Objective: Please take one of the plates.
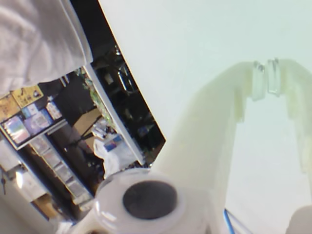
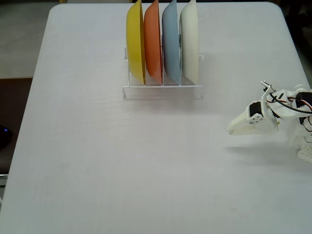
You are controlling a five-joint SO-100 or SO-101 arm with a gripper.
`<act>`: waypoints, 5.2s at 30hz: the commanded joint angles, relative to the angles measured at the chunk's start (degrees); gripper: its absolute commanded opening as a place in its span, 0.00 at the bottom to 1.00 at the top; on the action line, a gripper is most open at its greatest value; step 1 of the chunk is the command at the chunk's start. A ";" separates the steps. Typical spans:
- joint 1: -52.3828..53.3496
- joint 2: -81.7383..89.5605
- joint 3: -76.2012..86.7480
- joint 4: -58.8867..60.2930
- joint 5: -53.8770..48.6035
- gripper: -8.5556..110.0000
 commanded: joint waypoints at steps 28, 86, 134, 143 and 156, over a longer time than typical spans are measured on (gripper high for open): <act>13.62 -16.26 -37.09 8.70 -12.66 0.07; 35.60 -86.66 -107.40 6.06 -42.63 0.30; 36.83 -88.15 -125.60 11.69 -34.01 0.07; 37.27 -81.56 -128.50 14.50 -29.09 0.07; 36.21 -78.13 -135.09 14.50 -24.52 0.07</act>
